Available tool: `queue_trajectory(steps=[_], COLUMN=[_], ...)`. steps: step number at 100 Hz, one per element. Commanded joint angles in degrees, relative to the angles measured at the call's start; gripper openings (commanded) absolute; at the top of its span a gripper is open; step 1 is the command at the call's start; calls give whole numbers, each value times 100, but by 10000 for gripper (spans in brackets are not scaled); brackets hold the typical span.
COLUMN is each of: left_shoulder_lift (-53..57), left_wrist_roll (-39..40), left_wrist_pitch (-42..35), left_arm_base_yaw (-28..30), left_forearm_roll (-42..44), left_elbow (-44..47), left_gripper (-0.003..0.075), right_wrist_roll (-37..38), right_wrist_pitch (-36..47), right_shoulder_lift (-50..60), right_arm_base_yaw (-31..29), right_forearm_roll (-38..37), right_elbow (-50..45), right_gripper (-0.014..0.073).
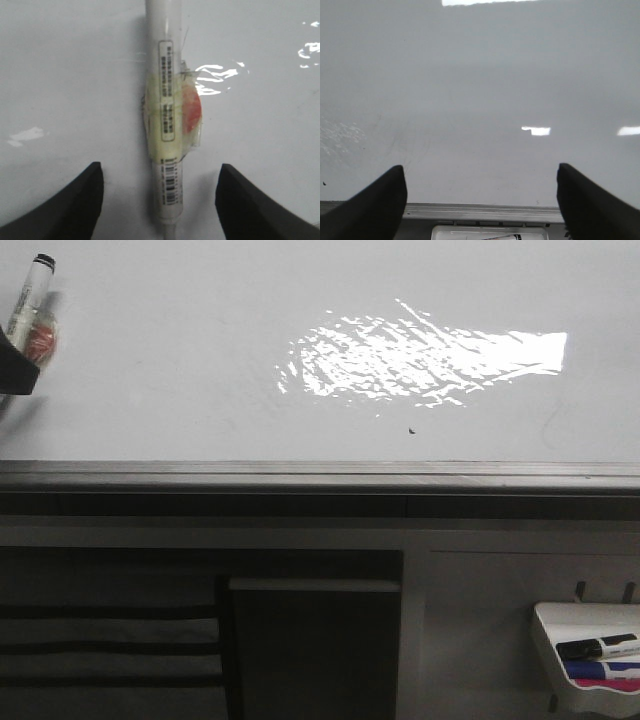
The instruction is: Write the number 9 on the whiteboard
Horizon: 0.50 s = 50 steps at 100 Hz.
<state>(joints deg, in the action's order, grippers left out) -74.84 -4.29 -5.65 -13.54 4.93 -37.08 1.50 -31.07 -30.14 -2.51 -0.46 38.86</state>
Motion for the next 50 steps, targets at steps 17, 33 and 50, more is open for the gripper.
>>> queue_trajectory(steps=[17, 33, 50], left_shoulder_lift=[-90, -154, -176], left_wrist_roll=[11, 11, 11], left_wrist_pitch=[-646, -677, -648], left_arm_base_yaw=[-45, -45, -45], left_forearm_roll=[113, 113, 113], left_elbow=[-205, -205, -205], left_gripper=[328, 218, 125], right_wrist_roll=[-51, -51, -51], right_wrist_pitch=[419, 412, 367], right_shoulder_lift=[-80, -80, -80], right_arm_base_yaw=[-26, -26, -26], right_forearm_roll=[-26, -26, -26], right_elbow=[201, 201, 201], right_gripper=[547, 547, 547])
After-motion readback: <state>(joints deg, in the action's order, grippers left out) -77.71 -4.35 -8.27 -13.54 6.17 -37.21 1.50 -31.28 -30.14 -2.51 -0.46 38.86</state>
